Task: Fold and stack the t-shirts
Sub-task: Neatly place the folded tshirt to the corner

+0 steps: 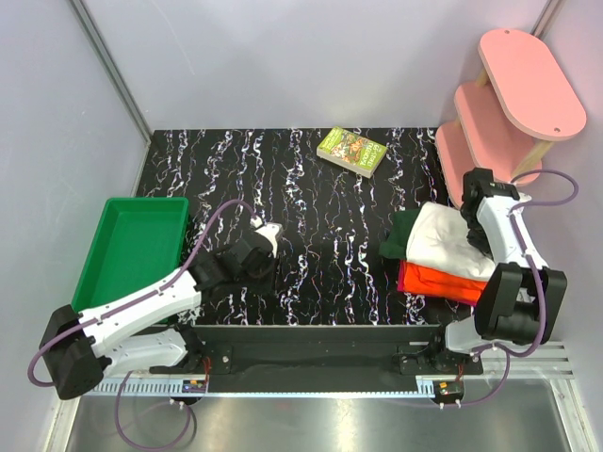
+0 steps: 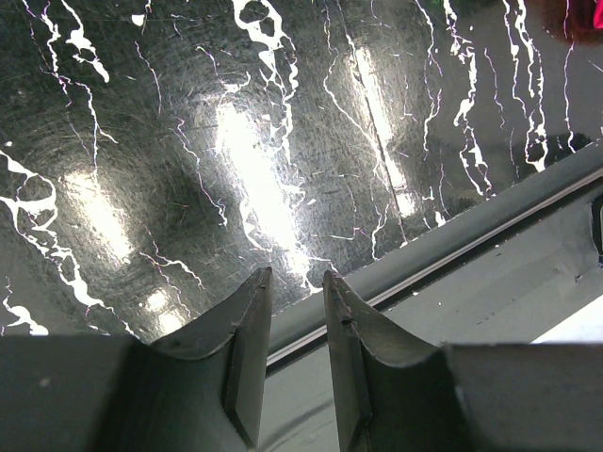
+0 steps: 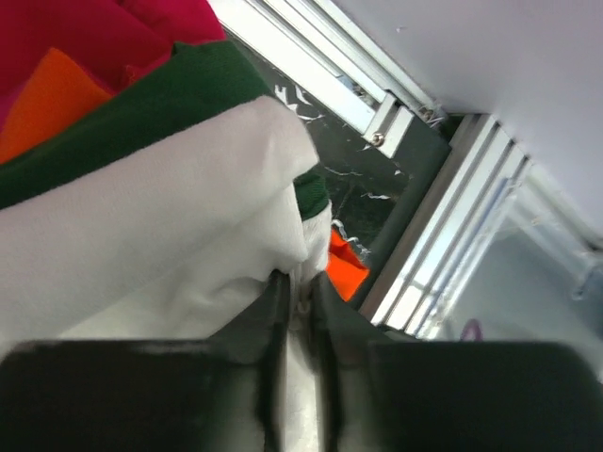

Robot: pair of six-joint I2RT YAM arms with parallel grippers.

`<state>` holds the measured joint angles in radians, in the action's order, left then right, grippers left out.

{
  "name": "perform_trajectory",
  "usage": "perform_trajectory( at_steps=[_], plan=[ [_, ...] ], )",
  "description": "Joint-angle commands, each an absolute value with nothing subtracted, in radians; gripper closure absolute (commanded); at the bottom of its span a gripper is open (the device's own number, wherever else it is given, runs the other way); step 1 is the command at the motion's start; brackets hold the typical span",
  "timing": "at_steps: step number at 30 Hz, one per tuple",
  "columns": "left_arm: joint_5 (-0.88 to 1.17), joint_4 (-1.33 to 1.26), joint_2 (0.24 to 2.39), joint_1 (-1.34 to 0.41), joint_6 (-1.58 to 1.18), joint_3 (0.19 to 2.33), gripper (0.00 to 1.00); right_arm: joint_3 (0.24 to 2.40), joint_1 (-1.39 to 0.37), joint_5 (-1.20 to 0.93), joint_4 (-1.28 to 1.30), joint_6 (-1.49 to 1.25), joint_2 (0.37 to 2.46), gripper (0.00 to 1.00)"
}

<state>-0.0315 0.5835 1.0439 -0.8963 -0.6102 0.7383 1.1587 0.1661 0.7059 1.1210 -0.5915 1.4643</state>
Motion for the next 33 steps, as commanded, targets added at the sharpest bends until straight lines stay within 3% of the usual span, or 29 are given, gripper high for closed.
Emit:
perform_trajectory(
  at_steps=[1, 5, 8, 11, 14, 15, 16, 17, 21, 26, 33],
  plan=[
    [-0.006, 0.568, 1.051, -0.902, -0.591, 0.787, 0.67, 1.206, 0.170, 0.658, 1.074, -0.582, 1.327, 0.66],
    [0.021, 0.552, 1.054, -0.902, -0.592, 0.784, 0.66, 1.259, 0.170, 0.517, 0.968, -0.525, 1.190, 0.32],
    [0.032, 0.538, 1.061, -0.902, -0.595, 0.785, 0.66, 1.336, 0.170, 0.473, 0.989, -0.520, 1.186, 0.21],
    [0.035, 0.532, 1.071, -0.904, -0.601, 0.788, 0.66, 1.385, 0.169, 0.424, 0.996, -0.514, 1.174, 0.17],
    [0.029, 0.532, 1.084, -0.904, -0.610, 0.790, 0.66, 1.362, 0.169, 0.230, 0.915, -0.505, 1.135, 0.50],
    [0.029, 0.532, 1.088, -0.904, -0.614, 0.792, 0.66, 1.347, 0.169, 0.168, 0.885, -0.506, 1.125, 0.82],
    [0.031, 0.531, 1.095, -0.904, -0.617, 0.796, 0.66, 1.330, 0.169, 0.126, 0.853, -0.517, 1.129, 0.95],
    [0.035, 0.532, 1.106, -0.904, -0.621, 0.801, 0.66, 1.298, 0.169, 0.073, 0.845, -0.549, 1.137, 1.00],
    [0.037, 0.534, 1.112, -0.905, -0.634, 0.802, 0.66, 1.226, 0.167, 0.052, 0.807, -0.578, 1.219, 1.00],
    [0.025, 0.540, 1.100, -0.907, -0.649, 0.790, 0.66, 1.157, 0.167, 0.198, 0.799, -0.586, 1.294, 1.00],
    [0.003, 0.561, 1.098, -0.907, -0.657, 0.804, 0.66, 1.091, 0.175, 0.276, 0.926, -0.739, 1.364, 1.00]
  ],
)
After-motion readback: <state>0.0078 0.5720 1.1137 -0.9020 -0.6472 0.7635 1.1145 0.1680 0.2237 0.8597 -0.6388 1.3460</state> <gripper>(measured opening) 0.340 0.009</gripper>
